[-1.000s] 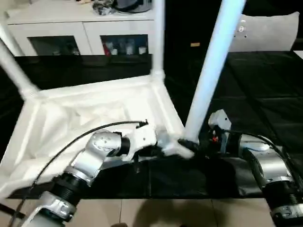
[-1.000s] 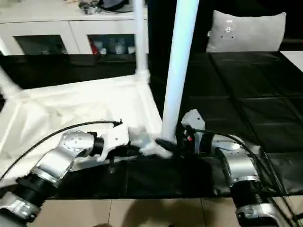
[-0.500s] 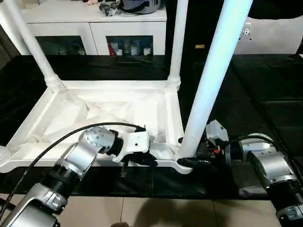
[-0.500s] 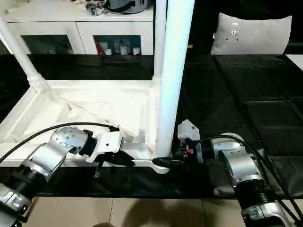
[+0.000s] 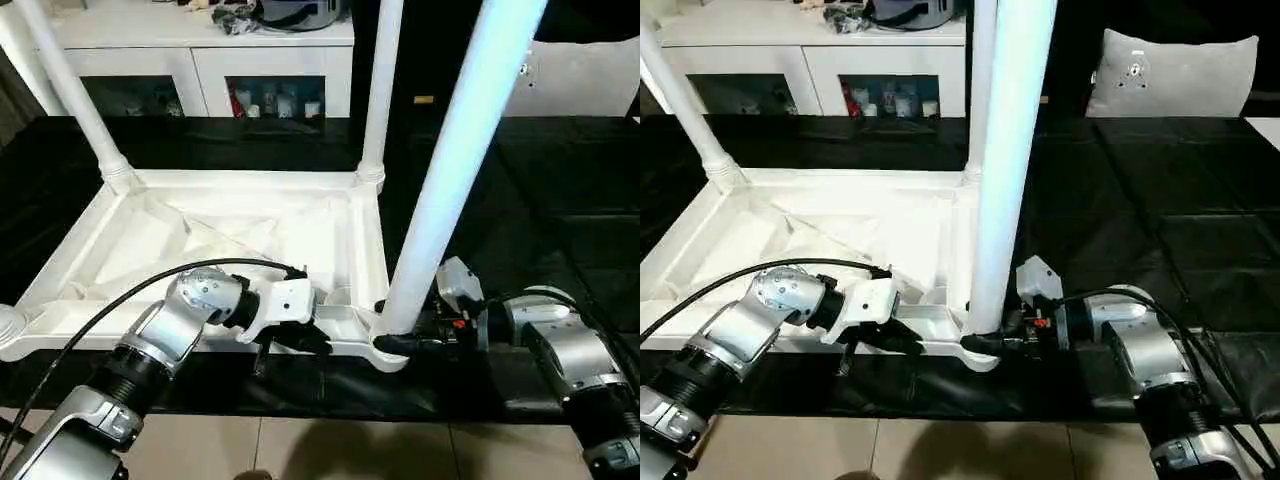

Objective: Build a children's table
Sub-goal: Rotate leg to tighten

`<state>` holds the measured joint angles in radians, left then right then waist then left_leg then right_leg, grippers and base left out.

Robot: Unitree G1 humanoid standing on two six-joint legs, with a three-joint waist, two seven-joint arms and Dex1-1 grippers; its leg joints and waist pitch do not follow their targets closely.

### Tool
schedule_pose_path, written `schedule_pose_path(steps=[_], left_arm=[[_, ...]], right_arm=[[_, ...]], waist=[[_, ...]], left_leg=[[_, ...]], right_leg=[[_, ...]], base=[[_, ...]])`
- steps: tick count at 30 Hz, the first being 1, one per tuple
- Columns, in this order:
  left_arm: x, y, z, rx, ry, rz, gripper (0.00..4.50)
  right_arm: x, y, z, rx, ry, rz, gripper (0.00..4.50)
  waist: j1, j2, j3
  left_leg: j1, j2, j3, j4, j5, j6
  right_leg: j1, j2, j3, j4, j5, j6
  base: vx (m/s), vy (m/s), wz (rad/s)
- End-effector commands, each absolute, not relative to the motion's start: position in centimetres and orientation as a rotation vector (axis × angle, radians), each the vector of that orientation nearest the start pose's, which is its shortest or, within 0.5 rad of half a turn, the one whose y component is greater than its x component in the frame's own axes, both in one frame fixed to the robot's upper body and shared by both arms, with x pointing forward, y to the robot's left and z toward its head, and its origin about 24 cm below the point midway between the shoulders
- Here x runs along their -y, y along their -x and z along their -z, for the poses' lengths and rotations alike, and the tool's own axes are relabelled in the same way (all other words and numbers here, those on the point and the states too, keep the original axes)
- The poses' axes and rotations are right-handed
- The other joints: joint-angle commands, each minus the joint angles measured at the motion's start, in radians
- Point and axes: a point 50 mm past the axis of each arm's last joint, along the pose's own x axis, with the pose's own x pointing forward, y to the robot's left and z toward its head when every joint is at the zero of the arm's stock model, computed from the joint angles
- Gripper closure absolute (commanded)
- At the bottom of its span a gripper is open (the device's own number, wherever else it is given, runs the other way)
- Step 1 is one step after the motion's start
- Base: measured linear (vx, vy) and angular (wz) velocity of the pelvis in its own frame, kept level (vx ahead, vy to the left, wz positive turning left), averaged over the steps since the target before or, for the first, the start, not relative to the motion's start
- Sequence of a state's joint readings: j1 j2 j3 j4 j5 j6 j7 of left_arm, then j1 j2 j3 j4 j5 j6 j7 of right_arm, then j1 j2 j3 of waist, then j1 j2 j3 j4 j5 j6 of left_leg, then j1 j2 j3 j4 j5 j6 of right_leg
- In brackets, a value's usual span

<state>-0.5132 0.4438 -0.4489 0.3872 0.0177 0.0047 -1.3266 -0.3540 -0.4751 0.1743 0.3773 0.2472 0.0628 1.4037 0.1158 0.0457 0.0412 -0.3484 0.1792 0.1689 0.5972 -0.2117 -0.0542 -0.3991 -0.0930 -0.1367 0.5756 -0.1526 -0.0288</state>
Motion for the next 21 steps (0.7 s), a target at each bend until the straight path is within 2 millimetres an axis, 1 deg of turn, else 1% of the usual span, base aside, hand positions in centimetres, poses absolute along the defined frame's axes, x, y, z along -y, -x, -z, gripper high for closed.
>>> schedule_pose_path(steps=[1,2,3,4,5,6,7,8,9,10,11,12,13,14,15,16,17,18,19,20,21], left_arm=[[-11.2,-27.3,-3.8,-0.477,-0.576,1.687,4.5],[-11.1,-27.3,-3.9,-0.475,-0.564,1.682,4.5],[-10.6,-27.3,-4.0,-0.471,-0.534,1.636,4.5],[-10.3,-27.3,-4.0,-0.471,-0.512,1.606,4.5],[-10.1,-27.4,-4.1,-0.471,-0.499,1.587,4.5],[-9.8,-27.4,-4.2,-0.464,-0.476,1.56,4.5],[-9.4,-27.5,-4.3,-0.458,-0.452,1.531,4.5],[-8.7,-27.5,-4.4,-0.444,-0.411,1.488,4.5],[-8.2,-27.5,-4.6,-0.435,-0.383,1.459,4.5],[-7.4,-27.5,-4.8,-0.421,-0.339,1.417,4.5],[-7.0,-27.5,-4.9,-0.415,-0.319,1.398,4.5],[-6.8,-27.5,-5.0,-0.41,-0.309,1.38,4.5],[-5.6,-27.8,-5.3,-0.389,-0.278,1.3,4.5],[-5.4,-27.9,-5.3,-0.385,-0.274,1.281,4.5],[-4.9,-28.2,-5.5,-0.374,-0.269,1.238,4.5],[-4.4,-28.5,-5.7,-0.362,-0.265,1.193,4.5],[-4.4,-28.5,-5.7,-0.362,-0.265,1.193,4.5],[-3.1,-29.2,-6.1,-0.327,-0.258,1.091,4.5],[-2.8,-29.4,-6.2,-0.319,-0.256,1.065,4.5],[-2.7,-29.5,-6.2,-0.317,-0.256,1.057,4.5],[-2.5,-29.7,-6.3,-0.315,-0.281,1.026,4.5]], right_arm=[[16.5,-26.7,-4.6,-0.326,0.127,-1.501,2.12],[16.4,-26.7,-4.6,-0.323,0.122,-1.495,2.12],[15.9,-26.9,-4.5,-0.311,0.104,-1.441,2.12],[15.6,-27.1,-4.4,-0.311,0.092,-1.396,2.12],[15.5,-27.3,-4.3,-0.313,0.085,-1.367,2.12],[15.2,-27.7,-4.1,-0.326,0.075,-1.308,2.12],[15.0,-28.2,-3.9,-0.338,0.06,-1.239,2.14],[14.5,-29.0,-3.7,-0.336,0.033,-1.132,2.14],[14.2,-29.5,-3.5,-0.336,0.014,-1.061,2.17],[13.8,-30.1,-3.5,-0.329,-0.022,-0.978,2.27],[13.6,-30.3,-3.4,-0.326,-0.039,-0.943,2.27],[13.4,-30.5,-3.4,-0.324,-0.043,-0.922,2.32],[12.7,-30.9,-3.1,-0.32,-0.051,-0.834,2.37],[12.5,-31.1,-3.0,-0.32,-0.051,-0.813,2.37],[12.2,-31.3,-2.8,-0.324,-0.055,-0.762,2.37],[12.0,-31.6,-2.7,-0.326,-0.061,-0.711,2.37],[12.0,-31.6,-2.7,-0.326,-0.061,-0.711,2.37],[11.8,-32.3,-2.1,-0.338,-0.095,-0.549,2.37],[11.7,-32.4,-1.9,-0.343,-0.118,-0.519,2.37],[11.7,-32.5,-1.9,-0.344,-0.125,-0.511,2.37],[11.2,-32.5,-2.1,-0.323,-0.102,-0.519,2.05]], waist=[[-0.002,-0.012,-0.06],[-0.003,-0.013,-0.061],[-0.003,-0.009,-0.06],[-0.004,-0.012,-0.06],[-0.007,-0.011,-0.059],[-0.009,-0.012,-0.055],[-0.015,-0.012,-0.051],[-0.019,-0.013,-0.048],[-0.033,-0.015,-0.041],[-0.052,-0.012,-0.034],[-0.062,-0.012,-0.031],[-0.083,-0.003,-0.033],[-0.109,0.006,-0.035],[-0.117,0.016,-0.031],[-0.135,0.018,-0.036],[-0.141,0.018,-0.031],[-0.146,0.016,-0.03],[-0.155,0.002,-0.029],[-0.169,-0.005,-0.03],[-0.172,-0.003,-0.029],[-0.182,0.005,-0.029]], left_leg=[[-0.003,0.057,-0.015,-0.072,-0.177,0.073],[-0.002,0.058,-0.015,-0.072,-0.177,0.071],[-0.002,0.058,-0.015,-0.072,-0.18,0.07],[-0.003,0.059,-0.016,-0.073,-0.179,0.066],[-0.003,0.059,-0.015,-0.075,-0.185,0.063],[0.0,0.056,-0.015,-0.075,-0.202,0.059],[0.003,0.052,-0.016,-0.076,-0.225,0.047],[0.004,0.05,-0.016,-0.076,-0.246,0.039],[0.007,0.043,-0.019,-0.075,-0.29,0.021],[0.02,0.037,-0.022,-0.068,-0.349,0.002],[0.024,0.032,-0.025,-0.063,-0.375,-0.002],[0.041,0.032,-0.029,-0.057,-0.426,0.0],[0.027,0.05,-0.041,-0.071,-0.48,-0.002],[0.025,0.063,-0.047,-0.082,-0.526,-0.003],[0.011,0.087,-0.064,-0.104,-0.602,-0.01],[-0.001,0.097,-0.072,-0.126,-0.655,-0.016],[0.004,0.091,-0.069,-0.124,-0.668,-0.022],[0.032,0.056,-0.052,-0.09,-0.634,-0.024],[0.048,0.018,-0.036,-0.047,-0.517,-0.009],[0.044,0.013,-0.033,-0.039,-0.479,0.0],[0.026,0.02,-0.039,-0.042,-0.463,0.011]], right_leg=[[0.055,-0.072,0.06,-0.077,-0.409,-0.123],[0.056,-0.072,0.061,-0.075,-0.402,-0.126],[0.055,-0.073,0.061,-0.076,-0.402,-0.129],[0.056,-0.074,0.062,-0.076,-0.397,-0.133],[0.055,-0.074,0.062,-0.076,-0.402,-0.135],[0.053,-0.072,0.06,-0.083,-0.436,-0.126],[0.052,-0.071,0.057,-0.089,-0.488,-0.109],[0.05,-0.071,0.054,-0.094,-0.528,-0.096],[0.048,-0.07,0.044,-0.106,-0.614,-0.062],[0.04,-0.07,0.026,-0.127,-0.707,-0.02],[0.038,-0.068,0.014,-0.138,-0.741,0.004],[0.037,-0.068,-0.006,-0.156,-0.744,0.024],[0.06,-0.065,-0.021,-0.147,-0.681,0.031],[0.065,-0.061,-0.028,-0.146,-0.647,0.028],[0.091,-0.061,-0.022,-0.115,-0.543,0.021],[0.097,-0.062,-0.001,-0.087,-0.476,0.002],[0.09,-0.066,0.004,-0.091,-0.486,-0.007],[0.057,-0.075,-0.006,-0.133,-0.615,-0.001],[0.037,-0.088,-0.032,-0.174,-0.736,0.018],[0.041,-0.087,-0.047,-0.185,-0.765,0.039],[0.061,-0.08,-0.068,-0.19,-0.756,0.078]], base=[[0.0,0.0,0.0],[0.0,0.0,0.0],[0.0,0.0,0.0],[0.0,0.0,0.0],[0.0,0.0,0.0],[0.0,0.0,0.0],[0.0,0.0,0.0],[0.0,0.0,0.0],[0.0,0.0,0.0],[0.0,0.0,0.0],[0.0,0.0,0.0],[0.0,0.0,0.0],[0.0,0.0,0.0],[-0.018,0.052,-0.12],[-0.018,0.052,-0.12],[0.0,0.0,0.0],[0.0,0.0,0.0],[0.0,0.0,0.0],[0.0,0.0,0.0],[0.0,0.0,0.0],[0.0,0.0,0.0]])
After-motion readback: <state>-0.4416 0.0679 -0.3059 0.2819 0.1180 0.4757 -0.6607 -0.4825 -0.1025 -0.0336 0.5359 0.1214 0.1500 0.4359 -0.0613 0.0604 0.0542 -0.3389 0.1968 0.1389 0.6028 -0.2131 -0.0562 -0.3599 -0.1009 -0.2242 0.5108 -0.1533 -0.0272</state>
